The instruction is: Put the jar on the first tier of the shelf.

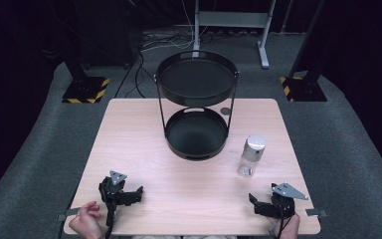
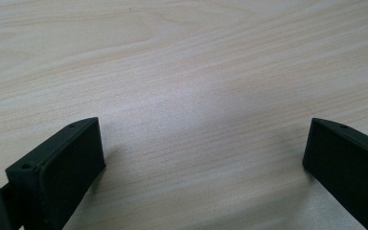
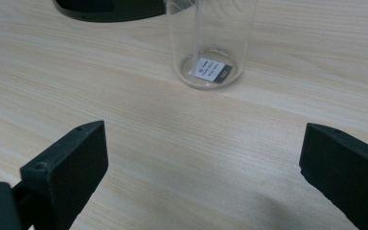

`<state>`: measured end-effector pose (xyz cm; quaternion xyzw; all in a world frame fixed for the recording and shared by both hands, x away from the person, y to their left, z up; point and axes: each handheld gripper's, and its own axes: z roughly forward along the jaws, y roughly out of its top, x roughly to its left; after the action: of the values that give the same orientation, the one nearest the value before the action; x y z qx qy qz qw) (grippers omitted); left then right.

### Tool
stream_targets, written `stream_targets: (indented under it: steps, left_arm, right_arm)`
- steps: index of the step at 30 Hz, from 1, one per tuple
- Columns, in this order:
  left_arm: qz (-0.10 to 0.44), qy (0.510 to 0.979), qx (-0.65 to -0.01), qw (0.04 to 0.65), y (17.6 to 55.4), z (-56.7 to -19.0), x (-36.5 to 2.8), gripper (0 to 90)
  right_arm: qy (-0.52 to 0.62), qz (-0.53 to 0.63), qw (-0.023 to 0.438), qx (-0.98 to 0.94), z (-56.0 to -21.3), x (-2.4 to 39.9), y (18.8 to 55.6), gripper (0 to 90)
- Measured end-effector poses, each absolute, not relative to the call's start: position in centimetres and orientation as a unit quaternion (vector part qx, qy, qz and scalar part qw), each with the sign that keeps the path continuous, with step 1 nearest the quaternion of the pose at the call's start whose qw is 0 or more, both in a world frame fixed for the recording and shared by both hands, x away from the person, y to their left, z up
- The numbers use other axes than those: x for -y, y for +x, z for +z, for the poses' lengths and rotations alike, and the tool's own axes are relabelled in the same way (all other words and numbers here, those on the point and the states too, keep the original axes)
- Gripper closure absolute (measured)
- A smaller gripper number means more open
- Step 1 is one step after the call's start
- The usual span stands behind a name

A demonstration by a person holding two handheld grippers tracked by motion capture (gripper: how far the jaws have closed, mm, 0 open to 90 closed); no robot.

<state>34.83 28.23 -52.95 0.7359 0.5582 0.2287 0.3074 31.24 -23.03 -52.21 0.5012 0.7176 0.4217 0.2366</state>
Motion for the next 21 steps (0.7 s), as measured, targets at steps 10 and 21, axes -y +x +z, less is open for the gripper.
stream_targets:
  steps: [10,21]
  left_arm:
    - [0.229,0.735,-0.559,0.307,34.8,-53.0,-28.2,0.0]
    - [0.233,0.726,-0.571,0.304,34.9,-53.0,-27.9,0.0]
  right_arm:
    - [0.497,0.424,0.241,-0.718,-51.6,22.2,32.0,1.9]
    - [0.49,0.426,0.245,-0.72,-51.0,21.1,33.7,1.9]
